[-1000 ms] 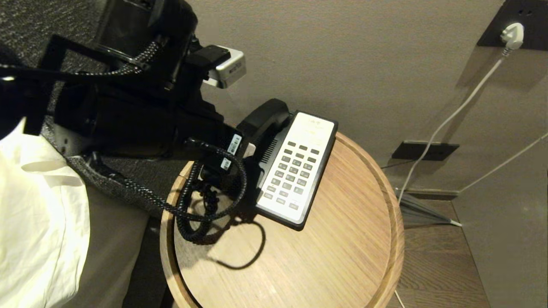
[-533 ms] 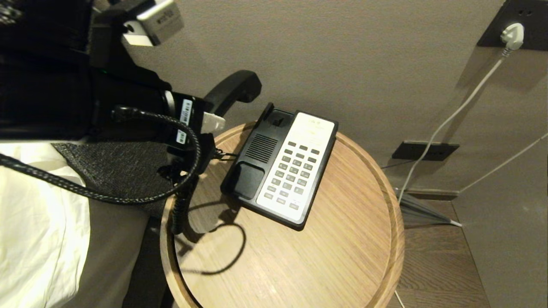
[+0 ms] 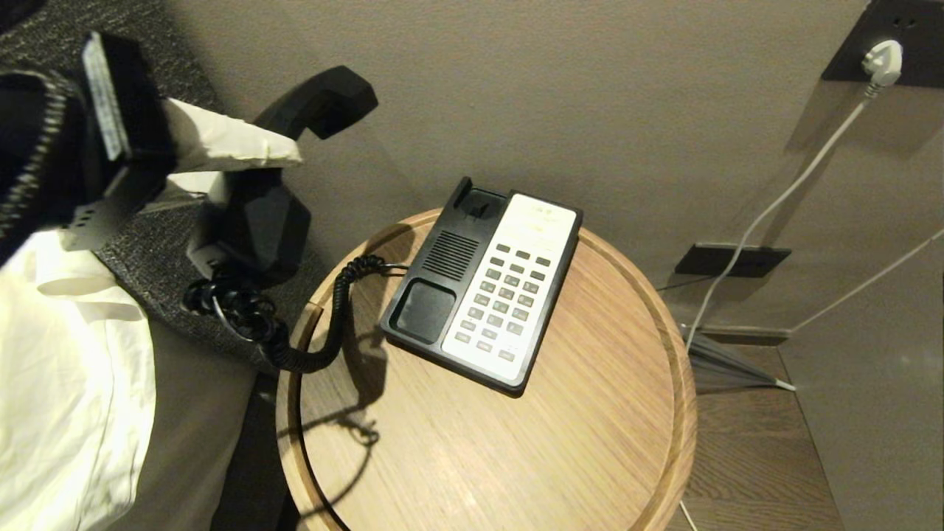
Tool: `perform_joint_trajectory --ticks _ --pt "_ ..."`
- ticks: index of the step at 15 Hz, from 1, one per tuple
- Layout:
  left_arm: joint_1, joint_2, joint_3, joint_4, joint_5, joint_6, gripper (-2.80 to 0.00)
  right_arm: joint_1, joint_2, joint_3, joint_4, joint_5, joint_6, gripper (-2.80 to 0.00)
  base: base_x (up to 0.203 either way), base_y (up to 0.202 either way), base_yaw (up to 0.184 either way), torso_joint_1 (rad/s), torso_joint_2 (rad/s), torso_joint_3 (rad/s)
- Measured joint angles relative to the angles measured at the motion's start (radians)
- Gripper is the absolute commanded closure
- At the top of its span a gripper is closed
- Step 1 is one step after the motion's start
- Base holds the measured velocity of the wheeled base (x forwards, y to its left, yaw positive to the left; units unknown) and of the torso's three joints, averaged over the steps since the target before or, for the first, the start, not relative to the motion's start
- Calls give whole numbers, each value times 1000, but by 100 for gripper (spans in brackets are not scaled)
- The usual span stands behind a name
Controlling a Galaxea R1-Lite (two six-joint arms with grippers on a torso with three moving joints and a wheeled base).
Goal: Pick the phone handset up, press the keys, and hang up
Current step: Dial the number
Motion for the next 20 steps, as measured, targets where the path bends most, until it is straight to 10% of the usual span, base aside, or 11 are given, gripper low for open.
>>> perform_joint_trajectory --ticks 6,11,20 --pt "-1 -126 116 -27 3 -61 0 0 0 -1 0 0 0 0 0 0 0 0 0 0" --pt "0 -204 217 -278 -50 -172 0 0 0 -1 0 0 0 0 0 0 0 0 0 0" --pt "1 -364 468 -416 -141 -181 0 0 0 -1 0 0 0 0 0 0 0 0 0 0"
